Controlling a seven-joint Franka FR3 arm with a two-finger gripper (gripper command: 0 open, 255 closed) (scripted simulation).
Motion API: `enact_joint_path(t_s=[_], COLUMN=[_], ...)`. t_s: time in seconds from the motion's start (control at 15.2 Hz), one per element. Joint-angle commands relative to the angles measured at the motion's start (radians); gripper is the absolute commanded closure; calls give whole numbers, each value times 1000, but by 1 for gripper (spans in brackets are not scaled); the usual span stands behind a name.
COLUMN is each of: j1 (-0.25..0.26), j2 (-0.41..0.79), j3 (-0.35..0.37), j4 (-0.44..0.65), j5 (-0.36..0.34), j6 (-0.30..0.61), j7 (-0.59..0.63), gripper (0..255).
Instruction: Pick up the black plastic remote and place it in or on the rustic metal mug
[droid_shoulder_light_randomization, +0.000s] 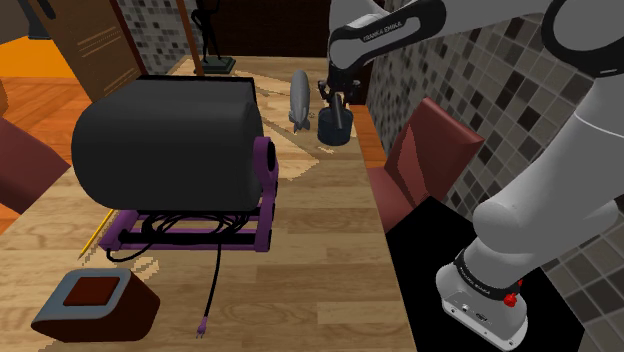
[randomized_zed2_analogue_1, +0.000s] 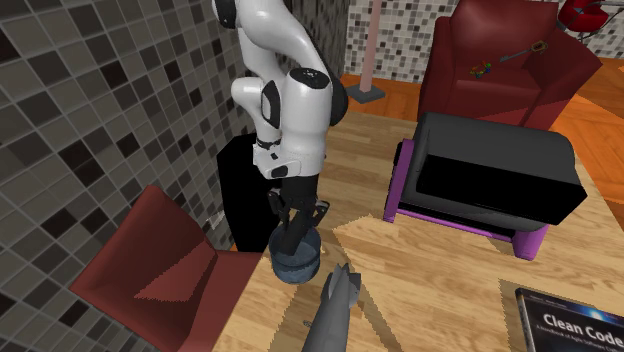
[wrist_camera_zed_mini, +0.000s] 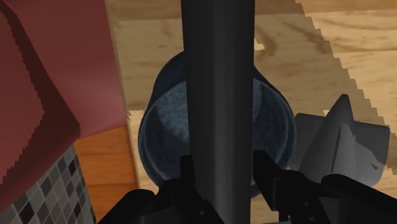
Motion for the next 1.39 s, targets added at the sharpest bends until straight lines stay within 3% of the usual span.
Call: enact_joint_path(t_s=[0.0,0.26,0.73,0.79,1.12,1.32], j1=[0,2,2,2,2,2], j2=[8,30,30,30,30,-30], j3=[-1,-4,-4,-4,-4,6], j4=[-19,-46,-46,-46,-46,-15], j5=[-9,-29,-29,-29,-29,15], j6=[26,71,71,71,71,-12], j7=[9,28,28,27,28,-1], gripper=[255,255,255,0,0,0])
